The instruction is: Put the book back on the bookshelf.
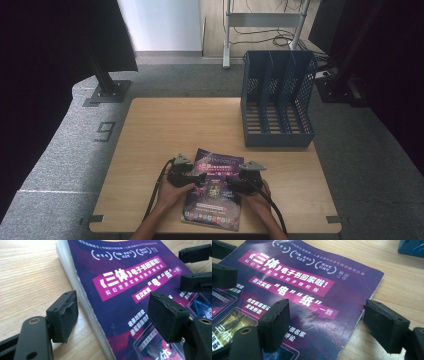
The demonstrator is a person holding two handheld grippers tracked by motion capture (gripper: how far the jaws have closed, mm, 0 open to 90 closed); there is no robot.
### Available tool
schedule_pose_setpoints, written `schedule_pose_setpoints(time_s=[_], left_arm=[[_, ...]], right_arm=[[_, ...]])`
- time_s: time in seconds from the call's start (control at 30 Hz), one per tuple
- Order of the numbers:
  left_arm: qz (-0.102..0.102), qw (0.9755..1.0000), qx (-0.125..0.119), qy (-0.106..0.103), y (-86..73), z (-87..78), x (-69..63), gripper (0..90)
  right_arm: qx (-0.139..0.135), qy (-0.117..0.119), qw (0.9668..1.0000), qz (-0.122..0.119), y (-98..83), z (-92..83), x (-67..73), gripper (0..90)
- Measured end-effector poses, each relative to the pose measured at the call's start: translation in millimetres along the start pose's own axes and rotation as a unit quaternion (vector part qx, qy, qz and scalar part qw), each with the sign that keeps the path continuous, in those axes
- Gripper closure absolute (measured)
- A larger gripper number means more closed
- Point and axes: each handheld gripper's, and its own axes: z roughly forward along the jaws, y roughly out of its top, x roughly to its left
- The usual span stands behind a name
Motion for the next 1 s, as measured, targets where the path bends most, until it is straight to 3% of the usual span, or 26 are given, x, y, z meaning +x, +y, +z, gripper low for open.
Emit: schedule_pose_setpoints(time_s=[0.1,0.23,0.37,1.0], left_arm=[[-0.006,1.0000,0.001,0.001,0.3,-0.1,-0.6,24.1],[-0.032,0.9994,-0.006,-0.014,-0.2,-1.5,3.2,24.8],[-0.041,0.9988,-0.015,-0.020,-0.2,-3.3,3.5,24.9],[-0.036,0.9970,-0.055,-0.041,5.7,-17.7,-1.8,28.0]], right_arm=[[0.000,0.000,1.0000,0.000,-0.1,-0.1,0.1,21.2],[0.000,0.000,1.0000,0.001,0.0,-0.1,0.1,21.2],[0.000,0.000,1.0000,0.000,0.0,-0.1,0.1,21.2],[0.000,-0.001,1.0000,0.001,-0.1,-0.1,0.1,21.4]])
